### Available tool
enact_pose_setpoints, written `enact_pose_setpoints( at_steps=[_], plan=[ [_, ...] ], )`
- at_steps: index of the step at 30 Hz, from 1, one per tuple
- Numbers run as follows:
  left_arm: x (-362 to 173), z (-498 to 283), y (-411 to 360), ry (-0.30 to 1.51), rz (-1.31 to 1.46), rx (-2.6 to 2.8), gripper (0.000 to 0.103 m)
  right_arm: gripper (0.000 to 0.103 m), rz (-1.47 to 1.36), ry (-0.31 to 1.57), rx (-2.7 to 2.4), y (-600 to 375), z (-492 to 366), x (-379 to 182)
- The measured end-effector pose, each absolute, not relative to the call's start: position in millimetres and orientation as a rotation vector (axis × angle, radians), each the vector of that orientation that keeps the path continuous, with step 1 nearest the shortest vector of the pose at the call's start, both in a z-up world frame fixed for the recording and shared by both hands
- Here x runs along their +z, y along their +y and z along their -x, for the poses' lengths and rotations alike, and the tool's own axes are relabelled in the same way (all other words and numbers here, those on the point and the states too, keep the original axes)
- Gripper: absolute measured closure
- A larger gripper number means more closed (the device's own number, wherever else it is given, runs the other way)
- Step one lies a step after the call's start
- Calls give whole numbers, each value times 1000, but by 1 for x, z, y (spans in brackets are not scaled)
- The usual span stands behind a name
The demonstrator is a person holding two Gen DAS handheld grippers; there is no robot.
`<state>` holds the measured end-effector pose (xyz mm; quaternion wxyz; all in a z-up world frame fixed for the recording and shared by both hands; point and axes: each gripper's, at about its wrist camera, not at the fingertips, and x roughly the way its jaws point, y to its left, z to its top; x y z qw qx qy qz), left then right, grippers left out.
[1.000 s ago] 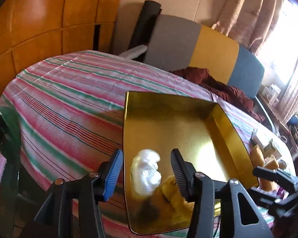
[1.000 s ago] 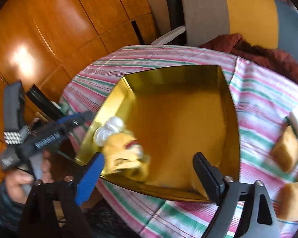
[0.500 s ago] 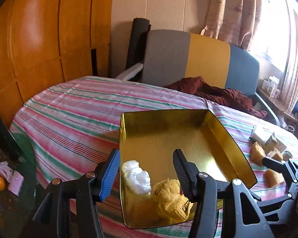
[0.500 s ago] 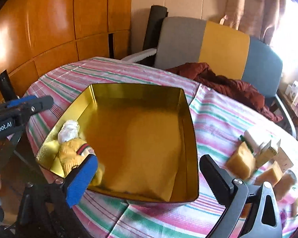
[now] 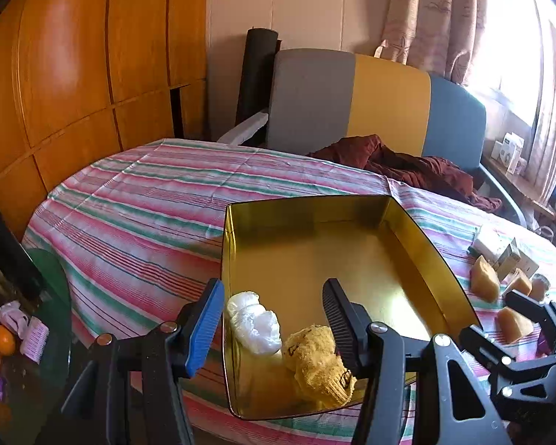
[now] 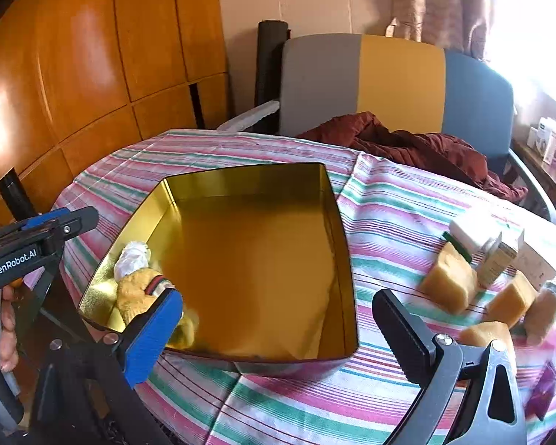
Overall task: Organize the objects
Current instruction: 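Move both grippers back to the items and grasp the purple candy packet with the right gripper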
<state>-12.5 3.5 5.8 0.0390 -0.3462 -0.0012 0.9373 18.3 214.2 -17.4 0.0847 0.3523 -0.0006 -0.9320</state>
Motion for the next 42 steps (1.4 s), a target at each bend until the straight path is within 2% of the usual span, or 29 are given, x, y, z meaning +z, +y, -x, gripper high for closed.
enact_pose_setpoints(
  at_steps=[18,27,34,39,42],
  plan=[
    [18,2,39,109,997,2780,47,0,-1118,-158,-2906,283,-28,-18],
    [20,1,70,153,962,2668,47,0,-1248,-272,-3026,358,-50,-25],
    [18,-2,103,213,941,2554,47,0,-1378,-453,-3150,454,-79,-25],
    [18,-6,137,271,929,2432,47,0,-1594,-516,-3088,506,-90,-42],
    [19,-9,160,289,922,2349,47,0,-1685,-651,-3017,524,-91,-59]
  ],
)
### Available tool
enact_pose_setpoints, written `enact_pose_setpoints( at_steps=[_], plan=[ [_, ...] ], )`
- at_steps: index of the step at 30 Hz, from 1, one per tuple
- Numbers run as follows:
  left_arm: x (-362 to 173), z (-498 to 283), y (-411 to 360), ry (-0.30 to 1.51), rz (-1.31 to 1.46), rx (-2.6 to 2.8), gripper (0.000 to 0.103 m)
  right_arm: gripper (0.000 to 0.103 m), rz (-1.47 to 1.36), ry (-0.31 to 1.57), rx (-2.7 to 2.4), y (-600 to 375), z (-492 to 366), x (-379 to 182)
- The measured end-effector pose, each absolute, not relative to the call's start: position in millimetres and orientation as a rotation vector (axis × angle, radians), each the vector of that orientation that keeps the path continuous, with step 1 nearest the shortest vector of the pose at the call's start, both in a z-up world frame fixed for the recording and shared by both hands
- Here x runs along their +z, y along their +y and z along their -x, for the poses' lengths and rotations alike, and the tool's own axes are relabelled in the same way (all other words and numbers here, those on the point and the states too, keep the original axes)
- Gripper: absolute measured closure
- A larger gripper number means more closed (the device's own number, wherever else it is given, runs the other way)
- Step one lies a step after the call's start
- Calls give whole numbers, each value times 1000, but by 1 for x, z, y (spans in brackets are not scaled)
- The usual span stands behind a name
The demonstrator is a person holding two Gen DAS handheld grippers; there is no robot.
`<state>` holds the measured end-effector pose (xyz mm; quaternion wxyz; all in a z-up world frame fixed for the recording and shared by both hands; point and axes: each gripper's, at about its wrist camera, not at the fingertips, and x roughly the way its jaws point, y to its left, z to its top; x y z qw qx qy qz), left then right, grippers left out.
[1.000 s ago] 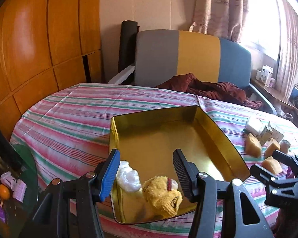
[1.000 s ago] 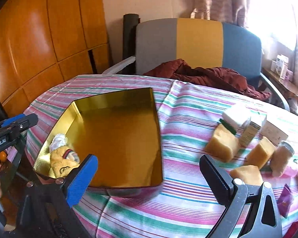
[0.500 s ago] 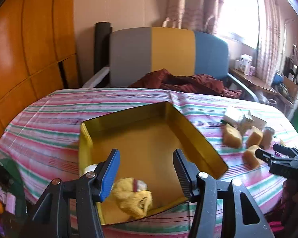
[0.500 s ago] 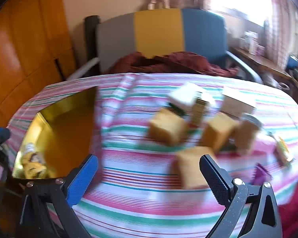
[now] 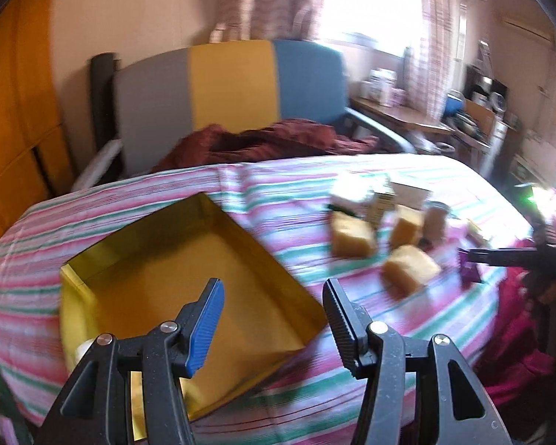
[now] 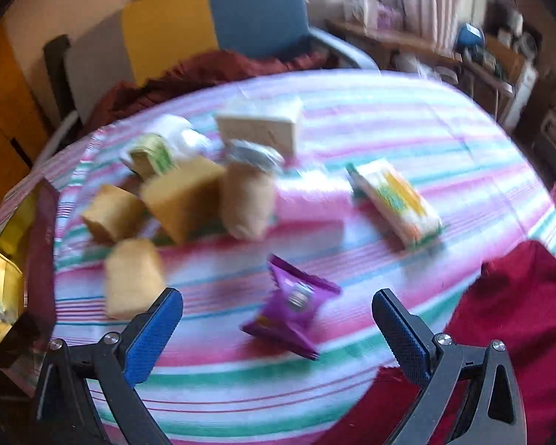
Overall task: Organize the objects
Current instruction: 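Move both grippers back to the items and grasp the purple candy packet with the right gripper, then grasp a yellow sponge with the left gripper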
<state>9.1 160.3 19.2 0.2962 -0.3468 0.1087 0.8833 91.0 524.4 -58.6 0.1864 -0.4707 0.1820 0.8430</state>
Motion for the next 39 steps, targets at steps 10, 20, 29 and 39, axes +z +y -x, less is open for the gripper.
enact_pose_setpoints(
  at_steps=[10,20,29,39],
  plan=[
    [-1,-15,247,359,1011,2077,47,33,1407,597,2294,540,-83,-91],
    [-47,14,317,228,1312,1888,35,66,1447,423,2317,526,-76,-86],
    [-82,39,360,83,1534,1865,17,66,1492,385,2339,513,-71,-85],
    [-100,27,379,280,1464,1942,32,67,1500,349,2329,512,-65,-88]
  ],
)
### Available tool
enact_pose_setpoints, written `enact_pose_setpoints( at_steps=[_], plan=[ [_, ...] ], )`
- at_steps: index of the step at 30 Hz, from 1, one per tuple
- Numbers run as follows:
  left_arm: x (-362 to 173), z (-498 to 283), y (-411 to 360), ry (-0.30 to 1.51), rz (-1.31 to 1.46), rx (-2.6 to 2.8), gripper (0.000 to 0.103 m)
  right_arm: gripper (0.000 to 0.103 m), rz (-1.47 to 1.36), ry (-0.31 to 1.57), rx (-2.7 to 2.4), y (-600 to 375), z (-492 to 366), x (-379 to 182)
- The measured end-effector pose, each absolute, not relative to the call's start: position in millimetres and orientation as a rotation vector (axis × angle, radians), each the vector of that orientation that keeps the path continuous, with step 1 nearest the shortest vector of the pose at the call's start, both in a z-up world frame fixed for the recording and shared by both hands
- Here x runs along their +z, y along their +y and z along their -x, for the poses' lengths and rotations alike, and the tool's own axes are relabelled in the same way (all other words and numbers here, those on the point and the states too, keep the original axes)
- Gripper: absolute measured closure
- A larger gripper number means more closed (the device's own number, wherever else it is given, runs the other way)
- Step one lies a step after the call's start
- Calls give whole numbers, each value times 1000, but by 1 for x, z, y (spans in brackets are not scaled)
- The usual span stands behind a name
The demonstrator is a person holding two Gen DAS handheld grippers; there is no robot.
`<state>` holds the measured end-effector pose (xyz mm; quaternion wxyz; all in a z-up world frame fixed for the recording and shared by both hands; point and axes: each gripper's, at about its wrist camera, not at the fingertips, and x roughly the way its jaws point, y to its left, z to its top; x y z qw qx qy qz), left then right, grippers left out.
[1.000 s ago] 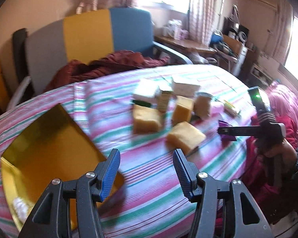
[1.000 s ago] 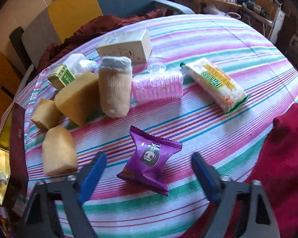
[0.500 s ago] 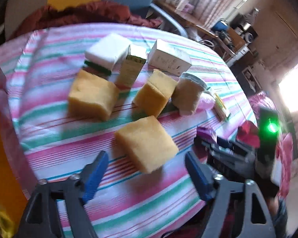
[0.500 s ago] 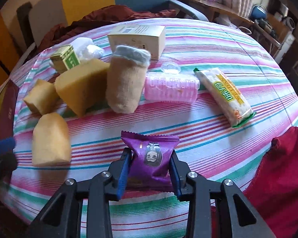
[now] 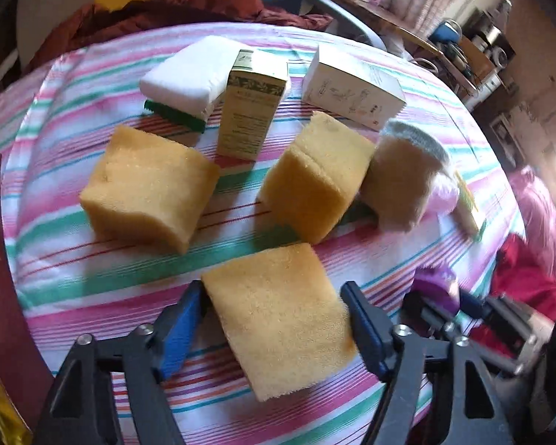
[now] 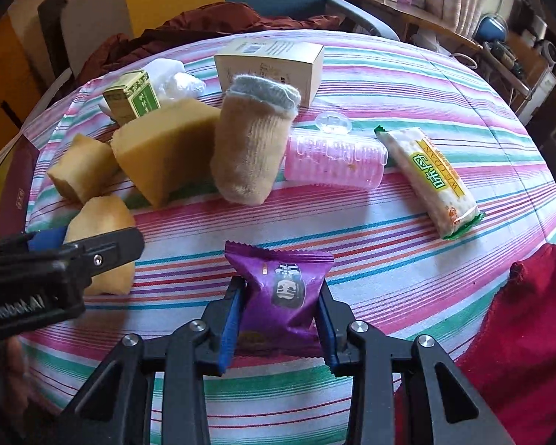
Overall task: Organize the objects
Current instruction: 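Grasp a yellow sponge with the left gripper, then carry the sponge and candy packet to the gold tray and release both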
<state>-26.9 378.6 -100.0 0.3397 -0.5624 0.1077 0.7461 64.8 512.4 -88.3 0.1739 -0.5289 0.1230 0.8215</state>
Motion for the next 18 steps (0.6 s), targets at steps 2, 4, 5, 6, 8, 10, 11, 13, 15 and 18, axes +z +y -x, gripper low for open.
enact_pose_setpoints(
  at_steps=[2,4,5,6,8,10,11,13,15,18],
  plan=[
    [-99,21,372,311,1418,1923,39,67,1497,338,2339,510,-65,-88],
    [-97,16,362,313,1388,1910,44,67,1493,329,2353,508,-66,-86],
    [-95,14,357,320,1374,1921,44,67,1490,329,2361,507,-66,-85],
    [-93,11,351,338,1360,1931,45,67,1485,336,2376,506,-67,-84],
    [-88,6,338,335,1334,1935,45,67,1467,345,2421,503,-66,-80],
    [-78,2,322,325,1300,1953,45,67,1450,347,2464,498,-65,-77],
    [-73,1,315,321,1282,1964,45,67,1443,357,2492,495,-66,-74],
    [-60,3,295,291,1256,1994,45,67,1417,374,2559,489,-67,-69],
    [-49,2,275,260,1232,2025,45,67,1401,377,2619,479,-69,-62],
    [-28,14,245,231,1200,2094,45,67,1404,382,2686,463,-64,-55]
  ],
)
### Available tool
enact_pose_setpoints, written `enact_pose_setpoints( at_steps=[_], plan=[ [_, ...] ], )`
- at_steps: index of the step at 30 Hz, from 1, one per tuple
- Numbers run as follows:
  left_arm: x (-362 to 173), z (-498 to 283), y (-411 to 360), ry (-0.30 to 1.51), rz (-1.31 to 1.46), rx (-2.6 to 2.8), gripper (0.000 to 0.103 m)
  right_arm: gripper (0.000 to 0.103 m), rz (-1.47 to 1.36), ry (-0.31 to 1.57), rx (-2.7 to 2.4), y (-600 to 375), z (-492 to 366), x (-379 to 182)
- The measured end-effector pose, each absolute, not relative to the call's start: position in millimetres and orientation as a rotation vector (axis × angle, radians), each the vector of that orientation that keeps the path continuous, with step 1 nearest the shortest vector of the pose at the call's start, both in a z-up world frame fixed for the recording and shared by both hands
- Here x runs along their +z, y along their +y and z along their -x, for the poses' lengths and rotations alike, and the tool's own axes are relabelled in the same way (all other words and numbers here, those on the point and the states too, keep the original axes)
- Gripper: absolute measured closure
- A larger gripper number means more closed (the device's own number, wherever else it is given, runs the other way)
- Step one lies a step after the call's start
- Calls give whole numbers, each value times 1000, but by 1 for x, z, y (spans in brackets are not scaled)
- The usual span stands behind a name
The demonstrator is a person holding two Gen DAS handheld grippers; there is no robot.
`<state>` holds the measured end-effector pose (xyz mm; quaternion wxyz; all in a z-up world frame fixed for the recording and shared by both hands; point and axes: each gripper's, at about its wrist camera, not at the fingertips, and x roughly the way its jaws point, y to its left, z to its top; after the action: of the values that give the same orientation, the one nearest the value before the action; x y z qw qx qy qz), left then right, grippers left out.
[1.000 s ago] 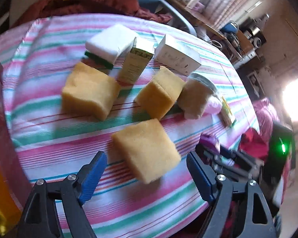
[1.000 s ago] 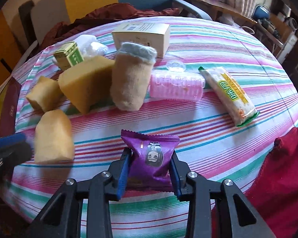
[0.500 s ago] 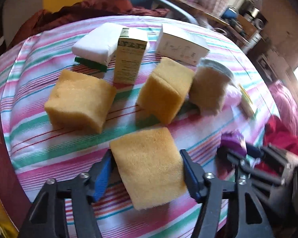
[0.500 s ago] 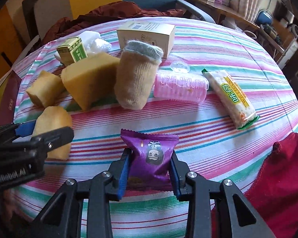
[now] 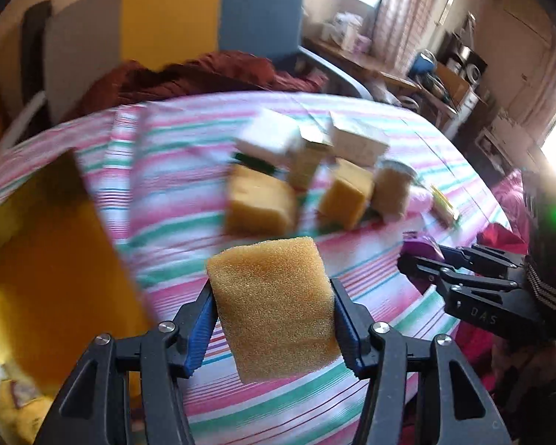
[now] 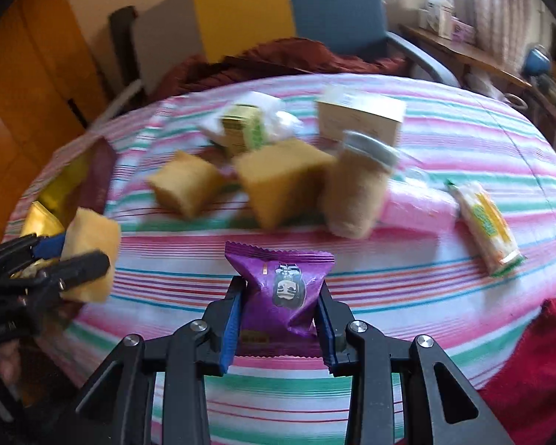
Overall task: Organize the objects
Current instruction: 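Carry the sponge and candy packet to the gold tray and release both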
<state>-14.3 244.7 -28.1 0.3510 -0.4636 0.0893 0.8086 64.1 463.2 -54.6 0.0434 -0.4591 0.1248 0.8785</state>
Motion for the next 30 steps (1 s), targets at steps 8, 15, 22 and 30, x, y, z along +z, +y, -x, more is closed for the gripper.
enact_pose_setpoints(
  at_steps=[8,15,22,30],
  plan=[
    [-3,57,147,77,1199,2318,44,67,1413,363,2927,372,-20,-15],
    [-6,109,68,23,1266,2519,38,65,1563,255,3058,272,24,-13],
    [-17,133,16,-73,1350,2625,24,53,1684,258,3145,200,45,-22],
    [-15,91,6,-52,1284,2720,24,39,1662,149,3133,192,24,-26]
  ],
)
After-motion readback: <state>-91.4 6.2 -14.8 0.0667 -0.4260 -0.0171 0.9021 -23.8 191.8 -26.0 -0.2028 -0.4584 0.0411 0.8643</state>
